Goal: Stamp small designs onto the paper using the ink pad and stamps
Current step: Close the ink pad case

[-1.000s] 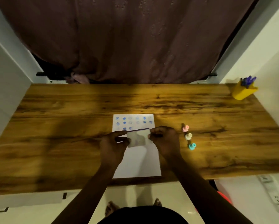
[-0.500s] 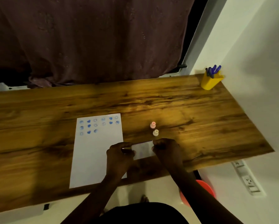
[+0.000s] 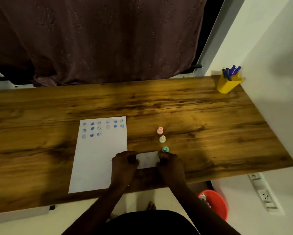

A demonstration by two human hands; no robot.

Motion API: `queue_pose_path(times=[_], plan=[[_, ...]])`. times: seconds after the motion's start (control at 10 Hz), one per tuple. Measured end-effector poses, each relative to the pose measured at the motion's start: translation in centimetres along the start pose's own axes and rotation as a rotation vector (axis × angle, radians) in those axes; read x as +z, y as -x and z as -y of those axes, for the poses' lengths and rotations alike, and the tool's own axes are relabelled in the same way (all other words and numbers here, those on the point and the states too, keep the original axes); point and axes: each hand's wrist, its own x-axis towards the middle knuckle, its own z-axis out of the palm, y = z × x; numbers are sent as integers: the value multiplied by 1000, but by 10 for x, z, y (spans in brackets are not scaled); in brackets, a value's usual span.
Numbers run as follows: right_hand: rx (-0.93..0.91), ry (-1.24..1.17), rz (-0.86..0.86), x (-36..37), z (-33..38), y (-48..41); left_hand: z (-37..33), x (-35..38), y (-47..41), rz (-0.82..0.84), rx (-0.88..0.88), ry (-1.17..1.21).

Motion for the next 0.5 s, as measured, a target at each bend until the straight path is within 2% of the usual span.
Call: queue_pose_path(times=[0.3,0.5], plan=[[-47,34,16,-3,-2,0,-4,0,1,5,33,-51],[-182,102,-31,-18,10,-1,-5,-15,-1,-47,67,36]])
